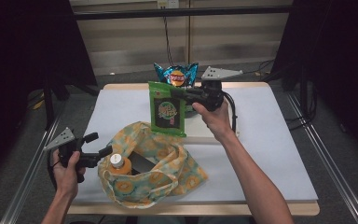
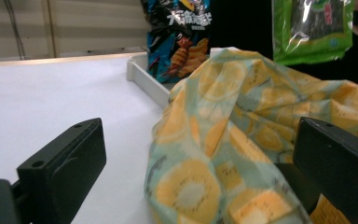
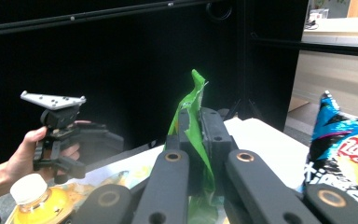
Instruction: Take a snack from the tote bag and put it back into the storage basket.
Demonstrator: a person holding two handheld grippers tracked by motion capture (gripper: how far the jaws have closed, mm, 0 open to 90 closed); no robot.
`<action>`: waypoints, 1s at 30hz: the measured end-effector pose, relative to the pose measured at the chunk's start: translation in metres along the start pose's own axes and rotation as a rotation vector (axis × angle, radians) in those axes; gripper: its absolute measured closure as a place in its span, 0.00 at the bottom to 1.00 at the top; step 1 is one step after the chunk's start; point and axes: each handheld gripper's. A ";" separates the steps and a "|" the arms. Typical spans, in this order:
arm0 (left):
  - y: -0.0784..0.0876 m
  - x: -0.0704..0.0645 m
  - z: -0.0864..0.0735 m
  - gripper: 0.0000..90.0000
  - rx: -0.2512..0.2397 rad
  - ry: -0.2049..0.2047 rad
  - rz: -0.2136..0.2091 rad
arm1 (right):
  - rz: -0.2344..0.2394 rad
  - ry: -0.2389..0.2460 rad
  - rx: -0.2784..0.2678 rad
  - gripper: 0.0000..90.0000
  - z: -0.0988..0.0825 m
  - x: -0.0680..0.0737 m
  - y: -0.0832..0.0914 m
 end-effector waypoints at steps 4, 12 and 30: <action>0.004 -0.004 -0.008 0.03 0.001 0.004 0.019 | -0.011 -0.008 -0.008 0.99 0.000 -0.004 0.006; 0.014 -0.016 -0.014 0.03 -0.011 -0.032 0.062 | -0.047 -0.017 -0.041 0.99 0.002 -0.016 0.024; 0.018 -0.019 -0.031 0.03 -0.036 0.009 0.078 | -0.183 -0.087 -0.018 0.99 -0.021 -0.071 0.066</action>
Point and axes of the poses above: each handheld gripper's, and its own axes: y roughly backward along the jaws, z roughly out of its top, x roughly to its left, and after that the axes turned 7 degrees about x, right-handed
